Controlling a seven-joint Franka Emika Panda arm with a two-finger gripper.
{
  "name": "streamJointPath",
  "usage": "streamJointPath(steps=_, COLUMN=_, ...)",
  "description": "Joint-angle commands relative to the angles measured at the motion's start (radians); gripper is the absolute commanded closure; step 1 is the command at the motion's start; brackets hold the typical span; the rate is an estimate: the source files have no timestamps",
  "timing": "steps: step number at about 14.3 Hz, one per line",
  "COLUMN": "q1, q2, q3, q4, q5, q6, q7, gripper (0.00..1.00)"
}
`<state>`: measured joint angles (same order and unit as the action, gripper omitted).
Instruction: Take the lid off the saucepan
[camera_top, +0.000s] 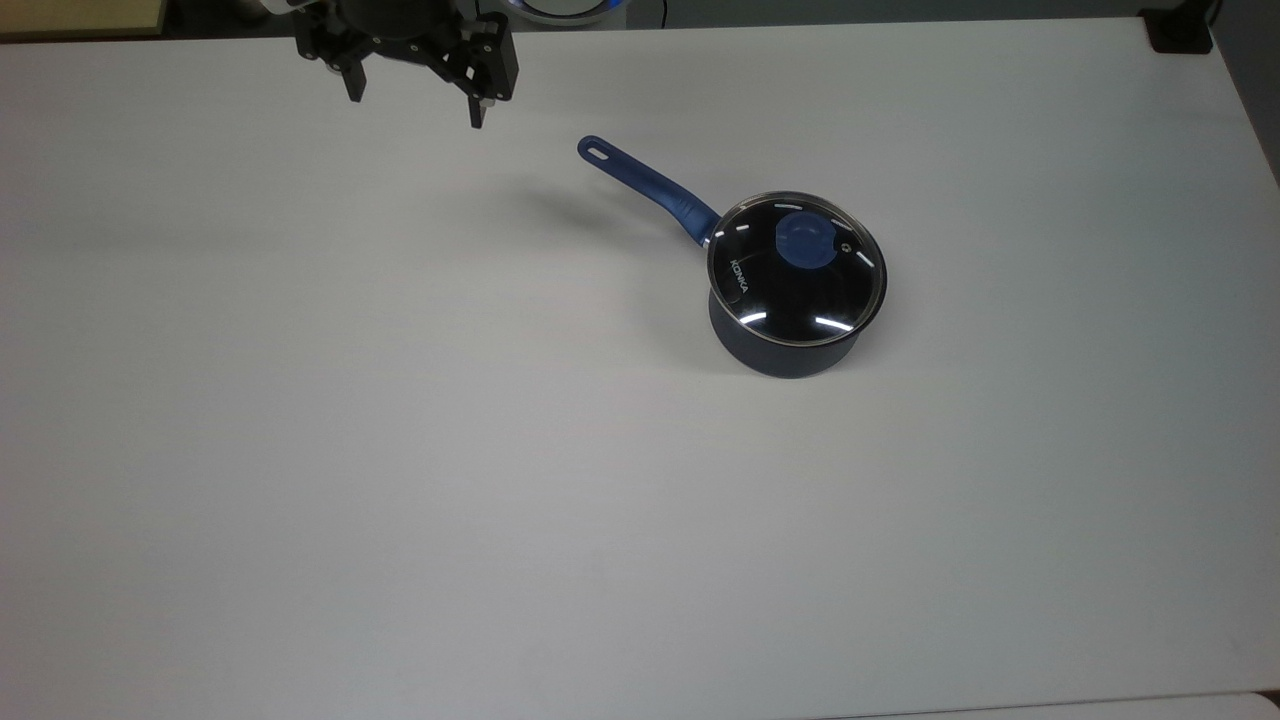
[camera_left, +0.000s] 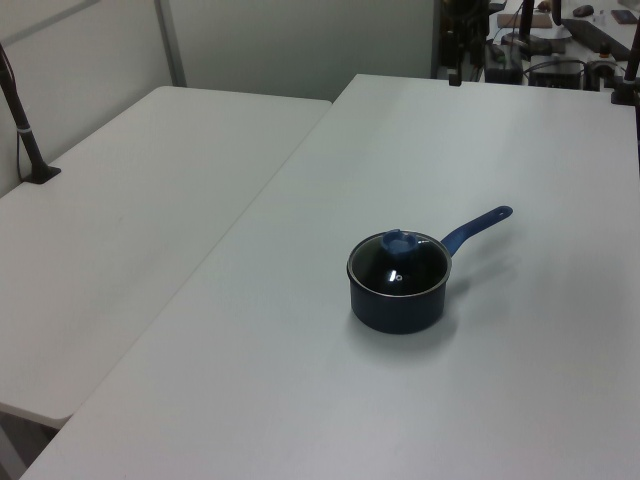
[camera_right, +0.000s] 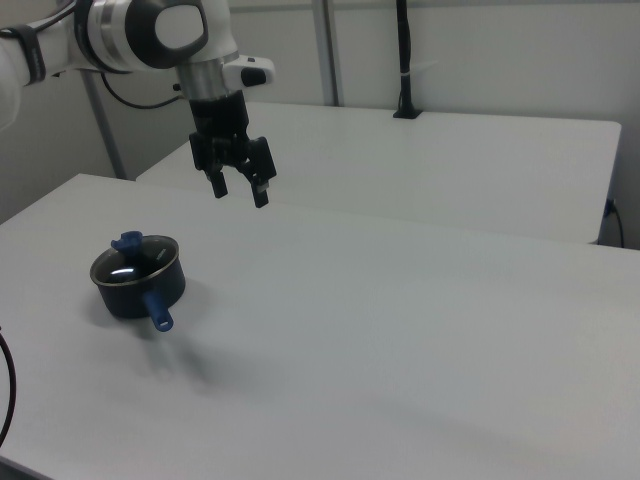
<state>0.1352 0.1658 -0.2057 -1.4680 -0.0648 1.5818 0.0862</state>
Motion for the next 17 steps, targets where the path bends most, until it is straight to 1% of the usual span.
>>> streamJointPath(steps=1, q1=-0.006, q2=-0.037, q3=-0.006, q4=-0.025, q5=-0.006, q6=-0.008, q7=-0.015, gripper=0.0)
streamJointPath(steps=3, q1=0.001, q2=-0.038, q3=-0.004, q4=-0.029, q5=-0.004, q6=-0.013, q7=-0.016, gripper=0.0)
streamJointPath(steps=6, q1=-0.008, q2=-0.038, q3=-0.009, q4=-0.025, q5=-0.001, q6=-0.008, q7=-0.022, gripper=0.0)
streamJointPath(steps=9, q1=-0.019, q2=-0.04, q3=-0.011, q4=-0.025, q5=0.002, q6=-0.009, q7=-0.062, gripper=0.0)
streamJointPath(steps=13, q1=-0.011, q2=-0.038, q3=-0.006, q4=-0.025, q5=0.005, q6=-0.009, q7=-0.063, gripper=0.0)
streamJointPath(steps=15, q1=-0.014, q2=-0.04, q3=-0.006, q4=-0.023, q5=0.026, q6=-0.008, q7=-0.063, gripper=0.0)
streamJointPath(steps=17, q1=-0.011, q2=-0.037, q3=-0.006, q4=-0.022, q5=0.031, q6=-0.005, q7=-0.065, gripper=0.0)
